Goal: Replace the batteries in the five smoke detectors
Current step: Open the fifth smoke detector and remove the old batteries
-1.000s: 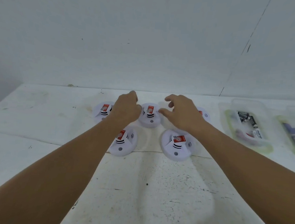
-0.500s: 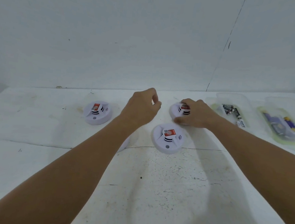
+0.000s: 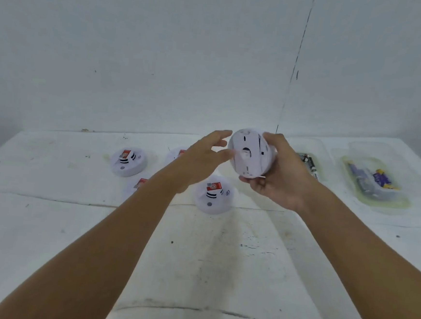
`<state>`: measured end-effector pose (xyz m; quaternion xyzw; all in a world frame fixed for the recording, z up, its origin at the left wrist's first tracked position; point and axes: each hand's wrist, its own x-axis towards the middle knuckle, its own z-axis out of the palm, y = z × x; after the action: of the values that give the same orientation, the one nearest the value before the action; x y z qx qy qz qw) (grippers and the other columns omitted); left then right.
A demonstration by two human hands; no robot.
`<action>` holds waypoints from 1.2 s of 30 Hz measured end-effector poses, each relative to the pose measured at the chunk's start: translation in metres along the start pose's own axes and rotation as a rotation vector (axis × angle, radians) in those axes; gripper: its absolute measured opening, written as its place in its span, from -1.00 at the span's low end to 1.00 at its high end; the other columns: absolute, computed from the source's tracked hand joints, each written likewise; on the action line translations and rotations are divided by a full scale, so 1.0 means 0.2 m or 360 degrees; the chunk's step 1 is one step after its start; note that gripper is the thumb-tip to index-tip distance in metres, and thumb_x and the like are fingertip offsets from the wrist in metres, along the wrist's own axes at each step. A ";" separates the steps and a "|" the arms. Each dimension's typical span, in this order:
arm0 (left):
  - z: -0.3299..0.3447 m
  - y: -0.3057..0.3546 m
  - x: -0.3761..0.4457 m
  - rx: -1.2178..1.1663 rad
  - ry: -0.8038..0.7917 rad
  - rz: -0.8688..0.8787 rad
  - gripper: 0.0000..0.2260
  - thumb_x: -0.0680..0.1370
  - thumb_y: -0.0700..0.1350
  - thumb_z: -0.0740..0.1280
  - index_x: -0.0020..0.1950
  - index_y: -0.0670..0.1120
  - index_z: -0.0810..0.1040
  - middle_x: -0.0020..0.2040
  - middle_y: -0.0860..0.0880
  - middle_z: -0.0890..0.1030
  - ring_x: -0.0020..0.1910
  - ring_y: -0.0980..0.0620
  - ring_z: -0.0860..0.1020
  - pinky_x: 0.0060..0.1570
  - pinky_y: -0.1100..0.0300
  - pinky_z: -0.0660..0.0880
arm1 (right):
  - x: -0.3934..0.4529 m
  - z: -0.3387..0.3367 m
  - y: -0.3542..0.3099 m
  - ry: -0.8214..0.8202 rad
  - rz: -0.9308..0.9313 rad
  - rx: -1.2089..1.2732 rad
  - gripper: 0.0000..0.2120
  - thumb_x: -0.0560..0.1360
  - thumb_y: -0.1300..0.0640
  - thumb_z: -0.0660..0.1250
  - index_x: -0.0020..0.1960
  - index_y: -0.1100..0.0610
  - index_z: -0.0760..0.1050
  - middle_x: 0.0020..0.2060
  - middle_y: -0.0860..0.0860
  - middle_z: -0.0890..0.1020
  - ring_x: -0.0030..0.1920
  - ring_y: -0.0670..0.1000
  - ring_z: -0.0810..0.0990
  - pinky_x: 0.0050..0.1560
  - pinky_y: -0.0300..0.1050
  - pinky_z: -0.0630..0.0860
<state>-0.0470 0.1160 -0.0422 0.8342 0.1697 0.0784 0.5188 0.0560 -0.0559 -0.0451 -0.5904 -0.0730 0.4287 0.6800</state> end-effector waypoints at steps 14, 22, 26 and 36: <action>0.64 0.08 -0.35 -0.0741 0.0308 -0.0141 -0.66 0.54 0.09 0.49 0.16 -0.10 0.56 -0.06 -0.05 0.68 0.00 -0.05 0.61 0.09 0.06 0.55 | -0.25 -0.44 0.28 -0.0102 0.0105 0.0062 -0.39 0.68 -0.36 -0.02 0.29 -0.01 0.63 0.14 0.06 0.75 0.02 0.06 0.67 -0.09 -0.11 0.54; 0.88 0.14 -0.42 -0.1586 0.0138 -0.0518 -0.61 0.62 0.19 0.32 0.14 -0.08 0.76 0.24 -0.19 0.69 0.26 -0.18 0.65 0.38 -0.17 0.48 | -0.28 -0.47 0.34 -0.0174 0.0148 -0.0128 -0.44 0.66 -0.36 0.07 0.24 -0.01 0.65 0.09 0.02 0.76 0.22 0.11 0.69 0.40 0.11 0.53; 0.91 0.11 -0.40 -0.1817 0.0227 -0.0584 -0.65 0.66 0.10 0.31 0.11 -0.13 0.75 0.21 -0.26 0.69 0.21 -0.26 0.64 0.33 -0.27 0.49 | -0.26 -0.48 0.34 -0.0050 0.0126 -0.0531 -0.50 0.68 -0.31 0.04 0.34 -0.02 0.51 0.25 0.04 0.65 0.24 0.07 0.62 0.33 0.10 0.54; 0.80 0.06 -0.35 -0.1886 0.0221 -0.0620 -0.43 0.55 0.34 0.36 0.32 -0.08 0.64 0.21 -0.21 0.69 0.17 -0.22 0.67 0.31 -0.19 0.53 | -0.35 -0.41 0.35 0.0298 -0.0895 -0.1083 -0.77 0.60 -0.12 0.36 0.19 -0.06 0.47 0.14 -0.09 0.48 0.14 -0.06 0.50 0.15 -0.16 0.44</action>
<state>-0.0612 -0.0495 -0.0994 0.3515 0.2797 0.1170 0.8858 0.0271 -0.1684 -0.1010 -0.7738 -0.3055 0.1235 0.5410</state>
